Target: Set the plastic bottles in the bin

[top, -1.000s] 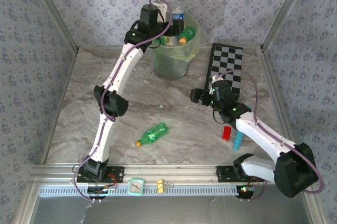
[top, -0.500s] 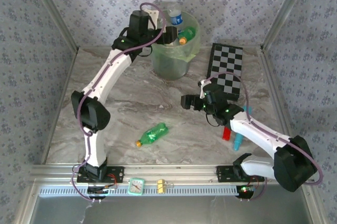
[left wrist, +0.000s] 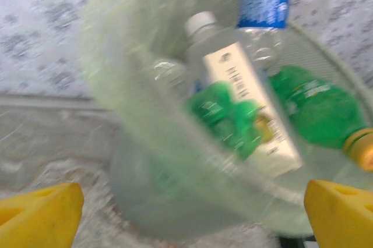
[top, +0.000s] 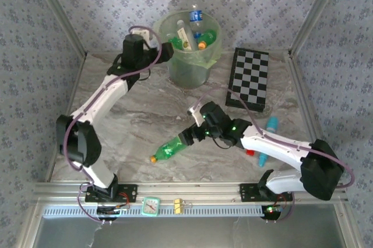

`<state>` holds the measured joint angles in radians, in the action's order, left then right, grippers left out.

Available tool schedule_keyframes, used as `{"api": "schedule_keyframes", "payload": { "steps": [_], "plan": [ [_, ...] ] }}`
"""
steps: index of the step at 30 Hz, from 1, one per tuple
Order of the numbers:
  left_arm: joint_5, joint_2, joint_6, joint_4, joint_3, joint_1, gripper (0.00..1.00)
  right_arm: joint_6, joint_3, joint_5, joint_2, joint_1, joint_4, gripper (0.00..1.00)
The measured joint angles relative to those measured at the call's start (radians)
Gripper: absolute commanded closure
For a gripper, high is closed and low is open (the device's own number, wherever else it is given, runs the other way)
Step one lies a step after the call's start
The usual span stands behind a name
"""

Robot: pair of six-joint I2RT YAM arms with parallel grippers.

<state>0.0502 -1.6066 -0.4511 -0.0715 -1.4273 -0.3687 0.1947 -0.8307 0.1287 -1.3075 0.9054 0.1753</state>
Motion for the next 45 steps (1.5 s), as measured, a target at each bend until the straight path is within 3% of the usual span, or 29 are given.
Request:
{"api": "schedule_keyframes", "payload": {
  "steps": [11, 16, 24, 37, 45],
  "plan": [
    [-0.131, 0.404, -0.094, 0.049, 0.502, 0.084, 0.0, -0.181, -0.134, -0.091, -0.188, 0.242, 0.145, 0.0],
    [-0.168, 0.511, -0.119, 0.0, 0.647, 0.125, 0.0, -0.251, -0.206, -0.154, -0.28, 0.303, 0.185, 0.0],
    [-0.208, 0.639, -0.135, -0.026, 0.701, 0.187, 0.0, -0.36, -0.32, -0.238, -0.419, 0.308, 0.214, 0.0],
    [-0.208, 0.67, -0.161, -0.029, 0.769, 0.211, 0.0, -0.462, -0.477, -0.237, -0.629, 0.242, 0.223, 0.01],
    [-0.208, 0.67, -0.172, -0.03, 0.778, 0.217, 0.0, -0.474, -0.504, -0.209, -0.674, 0.201, 0.225, 0.17]
  ]
}}
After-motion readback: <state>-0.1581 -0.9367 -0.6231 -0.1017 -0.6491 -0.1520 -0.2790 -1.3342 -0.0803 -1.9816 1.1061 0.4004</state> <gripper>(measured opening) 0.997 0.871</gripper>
